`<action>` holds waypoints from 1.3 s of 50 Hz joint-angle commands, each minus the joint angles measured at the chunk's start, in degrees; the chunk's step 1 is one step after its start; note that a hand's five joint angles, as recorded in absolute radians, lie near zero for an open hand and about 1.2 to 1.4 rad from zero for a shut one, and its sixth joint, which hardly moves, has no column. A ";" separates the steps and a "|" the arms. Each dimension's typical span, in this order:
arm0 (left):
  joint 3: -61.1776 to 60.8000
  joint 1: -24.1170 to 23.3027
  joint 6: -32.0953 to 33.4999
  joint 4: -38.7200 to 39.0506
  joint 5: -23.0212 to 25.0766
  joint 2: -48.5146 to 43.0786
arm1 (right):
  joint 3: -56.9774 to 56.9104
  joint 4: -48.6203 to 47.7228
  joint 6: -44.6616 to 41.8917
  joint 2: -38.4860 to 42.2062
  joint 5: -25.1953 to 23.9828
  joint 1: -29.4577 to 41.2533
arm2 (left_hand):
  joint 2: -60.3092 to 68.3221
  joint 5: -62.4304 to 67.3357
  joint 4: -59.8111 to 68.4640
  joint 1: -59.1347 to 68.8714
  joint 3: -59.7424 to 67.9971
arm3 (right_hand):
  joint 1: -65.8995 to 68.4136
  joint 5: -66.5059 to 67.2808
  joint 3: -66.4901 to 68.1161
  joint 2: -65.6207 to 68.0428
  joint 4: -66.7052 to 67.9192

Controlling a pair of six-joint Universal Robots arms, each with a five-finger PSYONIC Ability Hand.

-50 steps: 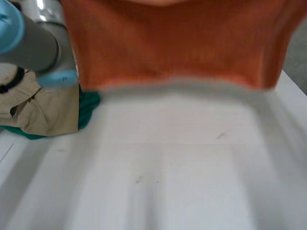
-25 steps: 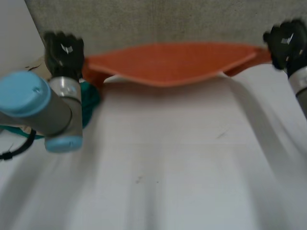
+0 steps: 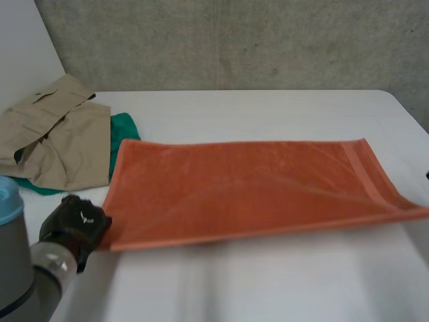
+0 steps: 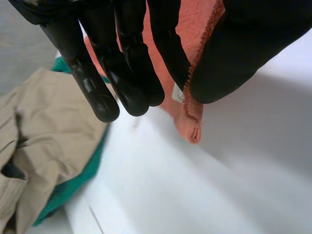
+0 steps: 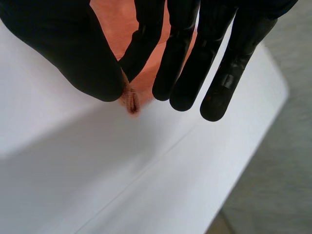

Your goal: Fold the laundry.

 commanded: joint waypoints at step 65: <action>28.00 -4.45 -1.70 39.32 -5.89 -32.69 | -12.14 -28.72 30.48 24.63 2.38 11.01 | -58.73 -56.79 -58.91 -54.13 -58.45 | -29.74 -39.74 -40.57 -40.02 -40.94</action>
